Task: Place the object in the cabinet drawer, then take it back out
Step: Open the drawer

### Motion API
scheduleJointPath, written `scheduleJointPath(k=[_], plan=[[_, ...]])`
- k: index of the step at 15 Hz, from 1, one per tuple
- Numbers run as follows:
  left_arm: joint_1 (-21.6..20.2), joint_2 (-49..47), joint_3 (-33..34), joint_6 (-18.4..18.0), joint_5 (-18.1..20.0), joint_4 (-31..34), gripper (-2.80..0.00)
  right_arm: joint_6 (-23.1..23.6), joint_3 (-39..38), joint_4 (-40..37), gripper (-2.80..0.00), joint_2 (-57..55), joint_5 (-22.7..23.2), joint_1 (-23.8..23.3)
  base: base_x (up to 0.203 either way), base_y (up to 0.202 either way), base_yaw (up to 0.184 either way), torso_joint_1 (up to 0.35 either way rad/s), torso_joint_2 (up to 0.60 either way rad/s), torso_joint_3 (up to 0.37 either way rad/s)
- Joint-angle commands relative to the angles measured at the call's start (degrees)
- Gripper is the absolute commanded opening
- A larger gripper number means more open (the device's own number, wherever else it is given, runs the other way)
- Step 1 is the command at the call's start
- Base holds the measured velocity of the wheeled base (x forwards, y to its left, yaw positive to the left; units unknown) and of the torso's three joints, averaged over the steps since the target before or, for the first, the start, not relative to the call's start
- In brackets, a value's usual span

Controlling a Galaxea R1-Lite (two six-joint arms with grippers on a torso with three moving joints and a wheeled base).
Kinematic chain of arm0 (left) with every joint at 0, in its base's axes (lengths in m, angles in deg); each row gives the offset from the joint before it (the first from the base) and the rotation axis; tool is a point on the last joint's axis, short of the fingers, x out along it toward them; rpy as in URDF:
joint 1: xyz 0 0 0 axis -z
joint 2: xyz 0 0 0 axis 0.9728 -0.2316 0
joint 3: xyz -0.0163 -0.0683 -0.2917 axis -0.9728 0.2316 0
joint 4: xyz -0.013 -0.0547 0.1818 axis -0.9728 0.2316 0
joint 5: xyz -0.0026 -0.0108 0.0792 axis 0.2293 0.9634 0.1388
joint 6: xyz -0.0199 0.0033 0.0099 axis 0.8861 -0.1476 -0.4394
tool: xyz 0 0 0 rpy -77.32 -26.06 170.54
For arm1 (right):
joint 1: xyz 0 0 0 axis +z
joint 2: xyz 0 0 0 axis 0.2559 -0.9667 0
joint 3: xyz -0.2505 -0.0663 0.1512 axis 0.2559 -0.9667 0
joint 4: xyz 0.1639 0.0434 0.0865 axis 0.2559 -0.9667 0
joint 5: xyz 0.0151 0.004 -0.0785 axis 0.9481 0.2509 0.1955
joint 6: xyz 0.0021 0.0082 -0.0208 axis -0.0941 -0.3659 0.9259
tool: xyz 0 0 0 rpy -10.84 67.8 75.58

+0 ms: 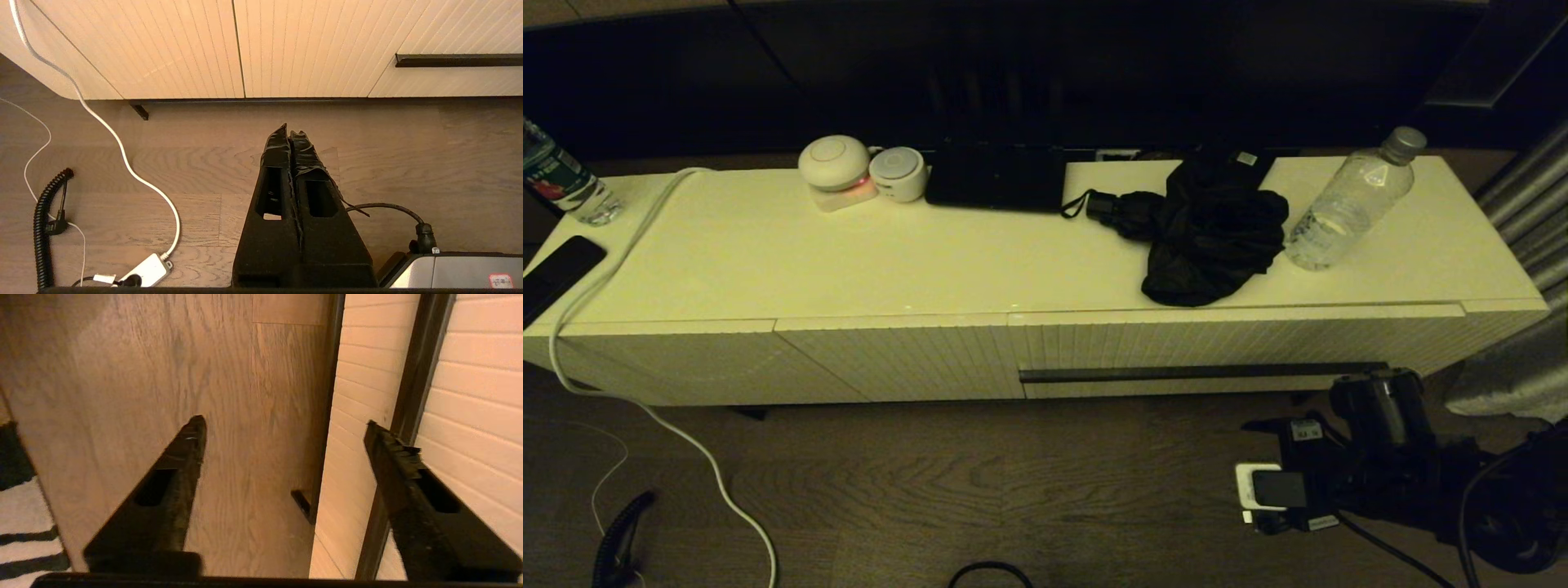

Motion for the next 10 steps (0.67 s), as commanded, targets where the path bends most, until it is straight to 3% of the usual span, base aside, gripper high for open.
scheduleJointPath(k=[1,10], plan=[[0.0,0.1,0.1,0.0,0.0,0.0,-2.80,0.5,2.2,0.1,0.00,-3.2,0.1,-0.2,0.000,0.000,0.000,0.000,0.00,0.000],[0.0,0.0,0.1,0.0,0.0,0.0,-2.80,2.2,11.1,-6.2,0.00,-7.0,1.3,-3.2,0.000,0.000,0.000,0.000,0.00,0.000]])
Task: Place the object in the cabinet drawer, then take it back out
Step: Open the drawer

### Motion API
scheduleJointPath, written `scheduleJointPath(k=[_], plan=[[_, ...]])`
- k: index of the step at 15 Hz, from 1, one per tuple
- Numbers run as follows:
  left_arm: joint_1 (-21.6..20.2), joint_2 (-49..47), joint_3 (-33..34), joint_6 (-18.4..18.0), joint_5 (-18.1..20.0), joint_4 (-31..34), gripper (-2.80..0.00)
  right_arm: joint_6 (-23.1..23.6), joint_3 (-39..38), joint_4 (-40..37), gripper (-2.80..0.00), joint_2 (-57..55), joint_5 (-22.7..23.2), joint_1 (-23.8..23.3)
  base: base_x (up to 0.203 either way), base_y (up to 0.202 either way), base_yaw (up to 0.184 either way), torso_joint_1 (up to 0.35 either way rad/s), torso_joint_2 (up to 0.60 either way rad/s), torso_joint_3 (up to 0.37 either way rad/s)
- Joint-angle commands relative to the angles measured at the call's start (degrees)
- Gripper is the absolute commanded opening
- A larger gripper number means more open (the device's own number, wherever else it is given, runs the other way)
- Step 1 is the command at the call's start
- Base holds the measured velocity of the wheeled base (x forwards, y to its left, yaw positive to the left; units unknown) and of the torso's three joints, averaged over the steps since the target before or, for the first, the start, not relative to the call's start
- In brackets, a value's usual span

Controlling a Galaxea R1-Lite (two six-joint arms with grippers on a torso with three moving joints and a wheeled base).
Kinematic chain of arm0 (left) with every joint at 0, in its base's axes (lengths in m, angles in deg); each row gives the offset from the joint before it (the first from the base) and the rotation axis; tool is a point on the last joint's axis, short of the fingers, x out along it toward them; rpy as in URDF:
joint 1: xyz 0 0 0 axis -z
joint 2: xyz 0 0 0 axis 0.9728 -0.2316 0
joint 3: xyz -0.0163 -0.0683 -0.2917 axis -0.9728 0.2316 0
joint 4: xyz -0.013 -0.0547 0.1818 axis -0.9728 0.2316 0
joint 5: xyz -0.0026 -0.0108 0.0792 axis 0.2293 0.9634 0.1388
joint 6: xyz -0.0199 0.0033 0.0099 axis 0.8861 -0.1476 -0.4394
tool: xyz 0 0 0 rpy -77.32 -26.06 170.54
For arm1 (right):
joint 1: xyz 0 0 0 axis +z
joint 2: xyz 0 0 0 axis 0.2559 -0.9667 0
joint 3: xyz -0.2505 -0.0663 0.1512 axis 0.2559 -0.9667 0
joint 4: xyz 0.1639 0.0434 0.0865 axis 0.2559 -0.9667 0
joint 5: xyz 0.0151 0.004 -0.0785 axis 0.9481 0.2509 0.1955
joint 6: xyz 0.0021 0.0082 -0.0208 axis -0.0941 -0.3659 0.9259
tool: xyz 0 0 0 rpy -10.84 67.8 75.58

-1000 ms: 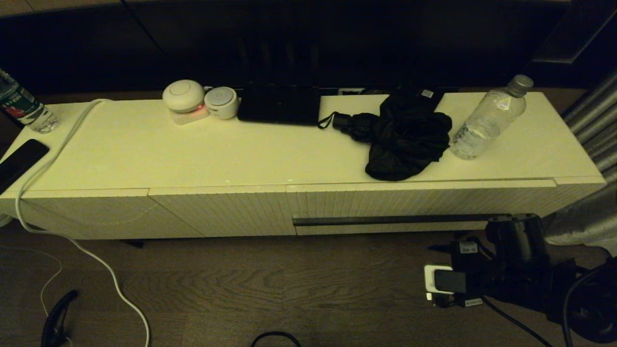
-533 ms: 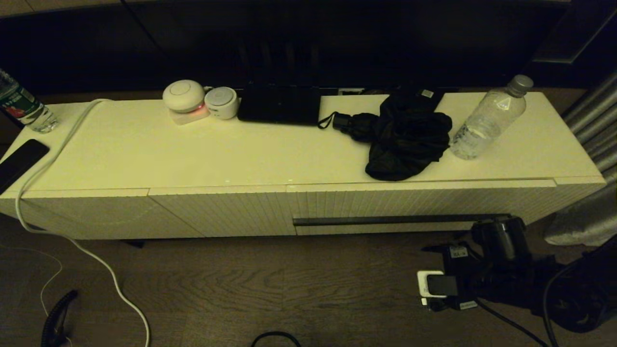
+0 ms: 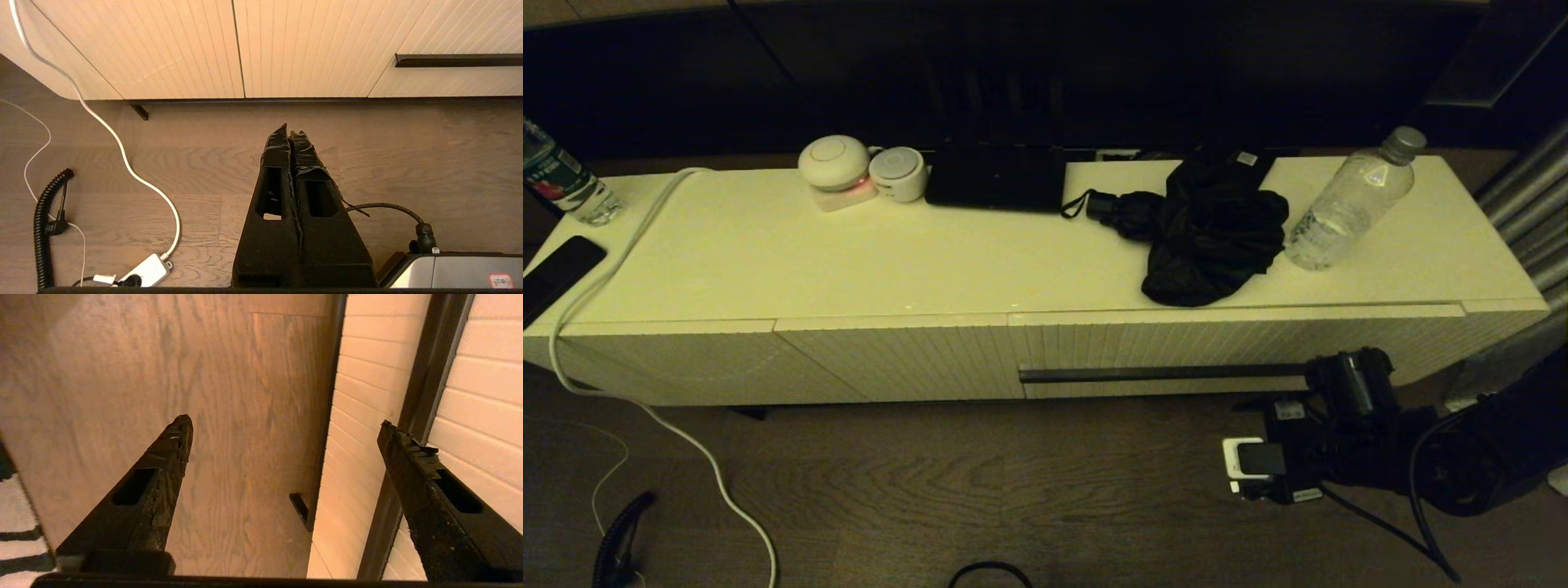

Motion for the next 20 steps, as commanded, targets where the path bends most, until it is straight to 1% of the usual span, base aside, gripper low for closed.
scheduleJointPath(k=[1,4,20], plan=[[0.0,0.0,0.1,0.0,0.0,0.0,-2.80,0.4,1.8,0.2,0.00,-1.7,0.1,-0.6,0.000,0.000,0.000,0.000,0.00,0.000],[0.0,0.1,0.0,0.0,0.0,0.0,-2.80,0.4,4.7,0.7,0.00,-3.3,0.8,-0.9,0.000,0.000,0.000,0.000,0.00,0.000],[0.0,0.1,0.0,0.0,0.0,0.0,-2.80,0.5,11.5,2.7,0.00,-9.1,0.6,-2.1,0.000,0.000,0.000,0.000,0.00,0.000]])
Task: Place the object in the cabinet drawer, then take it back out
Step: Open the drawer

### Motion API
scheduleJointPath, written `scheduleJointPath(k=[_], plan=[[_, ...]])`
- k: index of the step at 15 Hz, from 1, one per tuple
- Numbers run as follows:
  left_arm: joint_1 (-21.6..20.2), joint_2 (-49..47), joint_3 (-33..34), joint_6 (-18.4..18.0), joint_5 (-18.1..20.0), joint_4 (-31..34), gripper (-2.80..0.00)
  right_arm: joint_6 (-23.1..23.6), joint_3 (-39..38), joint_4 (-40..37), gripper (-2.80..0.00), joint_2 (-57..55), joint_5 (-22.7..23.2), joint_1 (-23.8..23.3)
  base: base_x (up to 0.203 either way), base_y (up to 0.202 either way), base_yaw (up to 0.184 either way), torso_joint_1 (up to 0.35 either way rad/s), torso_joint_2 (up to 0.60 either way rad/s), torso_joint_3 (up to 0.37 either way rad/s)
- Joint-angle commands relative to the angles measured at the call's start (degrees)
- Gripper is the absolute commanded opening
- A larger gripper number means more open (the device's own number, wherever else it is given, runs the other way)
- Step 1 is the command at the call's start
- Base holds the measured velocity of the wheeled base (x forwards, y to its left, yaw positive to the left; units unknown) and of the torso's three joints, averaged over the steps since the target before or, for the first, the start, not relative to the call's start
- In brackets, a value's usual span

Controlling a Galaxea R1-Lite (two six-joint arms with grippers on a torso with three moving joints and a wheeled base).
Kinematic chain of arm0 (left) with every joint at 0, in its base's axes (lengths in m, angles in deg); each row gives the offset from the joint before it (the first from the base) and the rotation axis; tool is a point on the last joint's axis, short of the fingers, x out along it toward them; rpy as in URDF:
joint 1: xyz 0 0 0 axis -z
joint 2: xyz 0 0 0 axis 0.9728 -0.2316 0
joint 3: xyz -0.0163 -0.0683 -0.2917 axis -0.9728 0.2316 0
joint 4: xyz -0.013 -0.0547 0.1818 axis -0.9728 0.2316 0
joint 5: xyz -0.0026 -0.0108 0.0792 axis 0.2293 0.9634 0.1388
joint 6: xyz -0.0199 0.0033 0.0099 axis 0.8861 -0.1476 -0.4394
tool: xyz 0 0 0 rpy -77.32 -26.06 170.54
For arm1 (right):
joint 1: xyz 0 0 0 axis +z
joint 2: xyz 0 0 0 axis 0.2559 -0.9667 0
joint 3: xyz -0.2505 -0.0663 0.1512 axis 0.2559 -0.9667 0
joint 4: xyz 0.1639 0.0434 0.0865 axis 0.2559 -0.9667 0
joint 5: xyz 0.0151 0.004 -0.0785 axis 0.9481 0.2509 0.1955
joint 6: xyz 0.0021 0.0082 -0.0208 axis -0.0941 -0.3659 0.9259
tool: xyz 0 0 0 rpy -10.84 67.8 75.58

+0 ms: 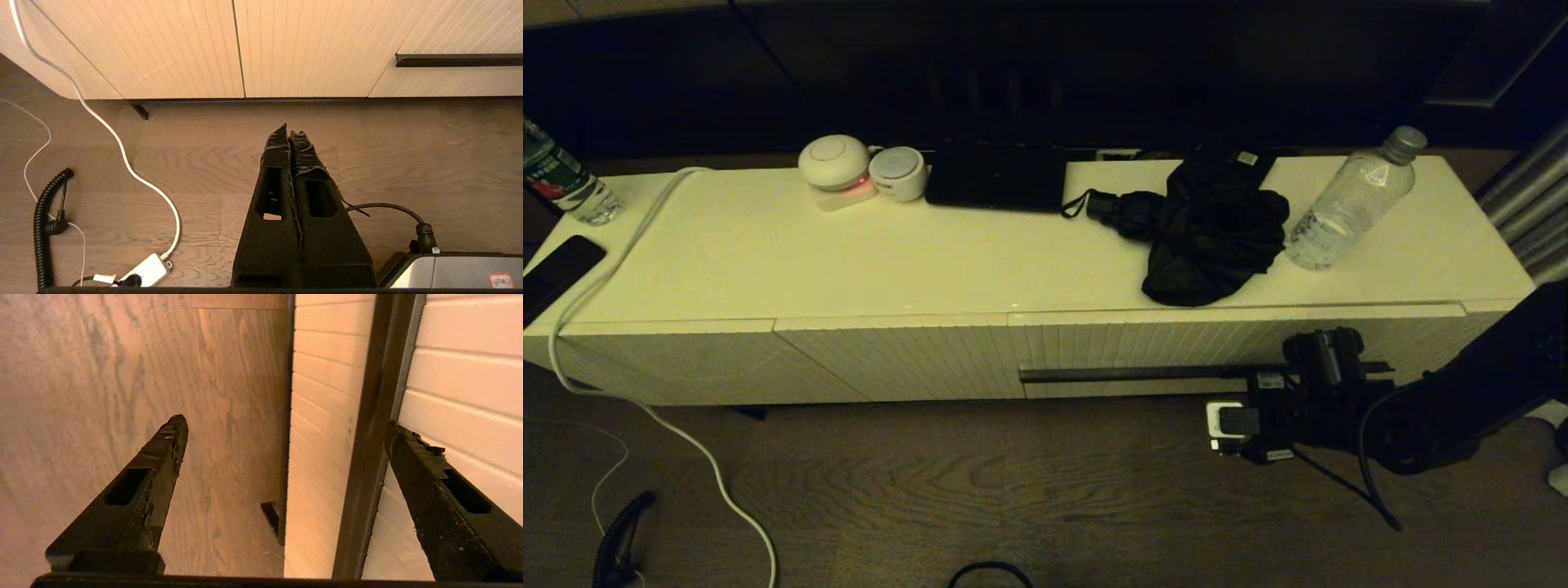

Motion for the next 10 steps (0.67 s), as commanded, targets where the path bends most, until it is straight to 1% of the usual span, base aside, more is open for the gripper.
scheduleJointPath(k=[1,10], plan=[[0.0,0.1,0.1,0.0,0.0,0.0,-2.80,0.5,1.4,1.2,0.00,-1.3,0.0,-0.1,0.000,0.000,0.000,0.000,0.00,0.000],[0.0,0.1,0.1,0.0,0.0,0.0,-2.80,0.6,7.3,0.9,0.00,-4.5,-0.2,-1.8,0.000,0.000,0.000,0.000,0.00,0.000]])
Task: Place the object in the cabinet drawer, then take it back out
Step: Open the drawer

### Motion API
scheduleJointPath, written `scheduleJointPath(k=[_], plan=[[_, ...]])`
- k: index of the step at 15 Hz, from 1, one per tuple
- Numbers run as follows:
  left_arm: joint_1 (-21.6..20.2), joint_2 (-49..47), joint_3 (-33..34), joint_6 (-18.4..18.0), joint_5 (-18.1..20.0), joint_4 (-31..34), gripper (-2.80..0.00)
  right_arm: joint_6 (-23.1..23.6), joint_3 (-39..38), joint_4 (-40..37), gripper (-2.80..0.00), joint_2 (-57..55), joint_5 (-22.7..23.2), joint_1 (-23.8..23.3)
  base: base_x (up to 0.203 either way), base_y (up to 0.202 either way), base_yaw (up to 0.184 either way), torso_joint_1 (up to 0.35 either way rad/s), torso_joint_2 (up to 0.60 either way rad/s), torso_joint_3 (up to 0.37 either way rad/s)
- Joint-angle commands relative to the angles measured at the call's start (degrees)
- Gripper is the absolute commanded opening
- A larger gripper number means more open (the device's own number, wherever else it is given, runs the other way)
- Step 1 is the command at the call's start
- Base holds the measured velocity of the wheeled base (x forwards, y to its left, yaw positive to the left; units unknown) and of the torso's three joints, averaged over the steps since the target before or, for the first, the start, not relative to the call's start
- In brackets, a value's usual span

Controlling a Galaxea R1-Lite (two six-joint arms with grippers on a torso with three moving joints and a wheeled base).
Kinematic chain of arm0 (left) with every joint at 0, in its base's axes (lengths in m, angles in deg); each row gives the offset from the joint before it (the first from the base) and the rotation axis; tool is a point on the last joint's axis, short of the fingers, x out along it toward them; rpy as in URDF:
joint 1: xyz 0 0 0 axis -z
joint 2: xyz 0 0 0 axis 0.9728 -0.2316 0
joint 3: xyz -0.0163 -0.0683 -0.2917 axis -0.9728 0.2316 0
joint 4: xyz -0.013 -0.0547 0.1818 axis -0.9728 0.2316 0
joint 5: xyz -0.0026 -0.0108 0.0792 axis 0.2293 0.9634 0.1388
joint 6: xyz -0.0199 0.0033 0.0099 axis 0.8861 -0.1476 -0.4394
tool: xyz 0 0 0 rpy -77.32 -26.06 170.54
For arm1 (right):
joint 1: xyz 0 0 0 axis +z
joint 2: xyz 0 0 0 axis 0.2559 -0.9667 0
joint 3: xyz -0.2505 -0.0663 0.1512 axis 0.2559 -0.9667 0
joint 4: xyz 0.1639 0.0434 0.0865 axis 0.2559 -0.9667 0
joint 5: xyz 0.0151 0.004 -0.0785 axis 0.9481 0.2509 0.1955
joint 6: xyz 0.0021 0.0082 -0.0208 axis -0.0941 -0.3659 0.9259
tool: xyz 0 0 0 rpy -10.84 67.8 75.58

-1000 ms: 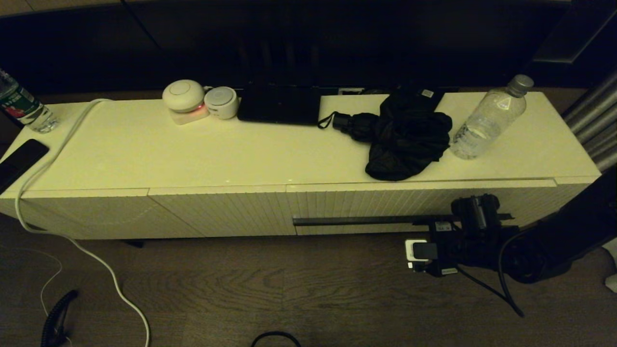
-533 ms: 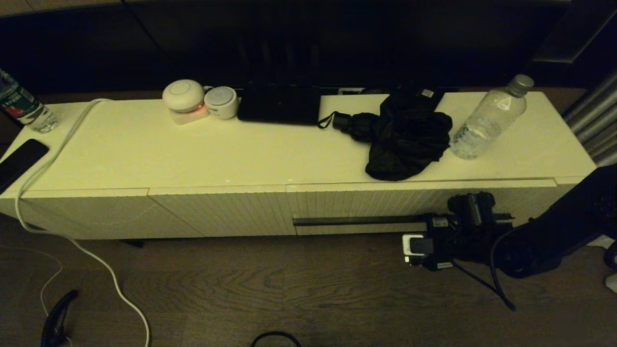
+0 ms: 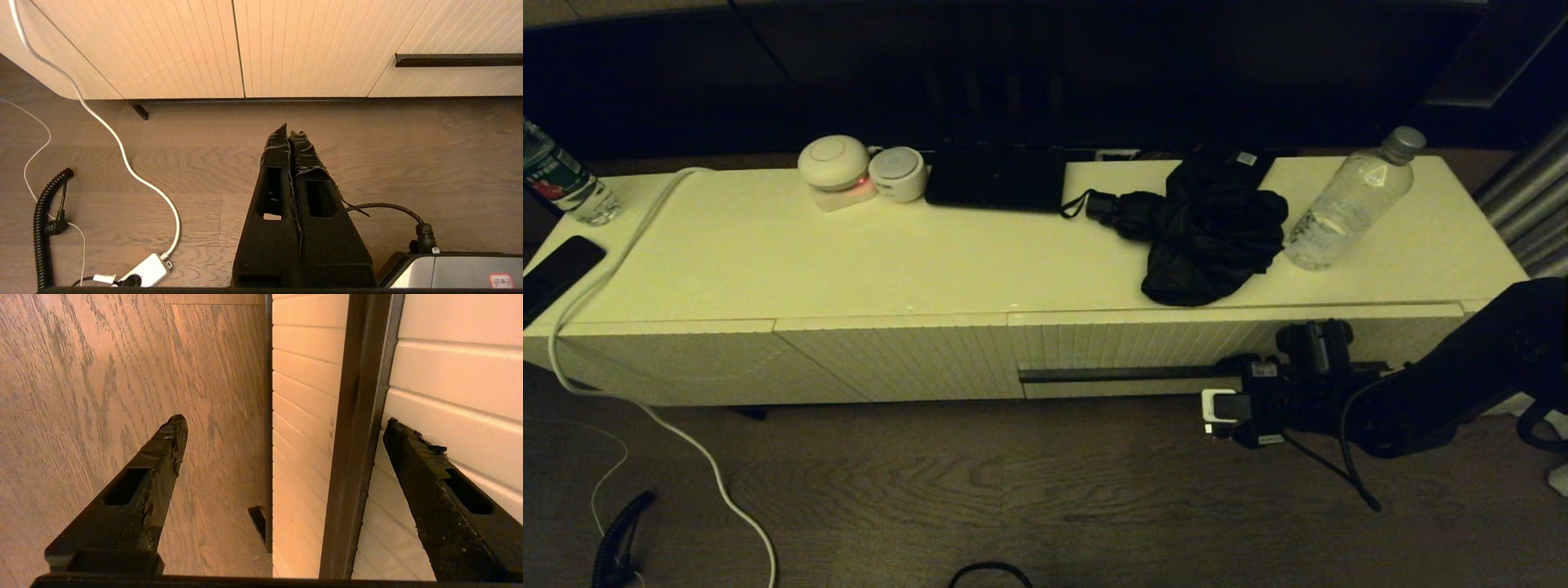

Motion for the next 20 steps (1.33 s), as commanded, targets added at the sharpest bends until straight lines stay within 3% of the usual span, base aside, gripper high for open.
scheduleJointPath(k=[1,10,20], plan=[[0.0,0.0,0.1,0.0,0.0,0.0,-2.80,0.4,1.9,0.6,0.00,-0.9,-0.2,-0.4,0.000,0.000,0.000,0.000,0.00,0.000],[0.0,0.1,0.1,0.0,0.0,0.0,-2.80,0.4,-0.1,-2.4,0.00,-0.6,-0.3,-0.4,0.000,0.000,0.000,0.000,0.00,0.000],[0.0,0.1,0.0,0.0,0.0,0.0,-2.80,0.2,-9.3,-8.7,0.00,4.6,0.3,0.3,0.000,0.000,0.000,0.000,0.00,0.000]])
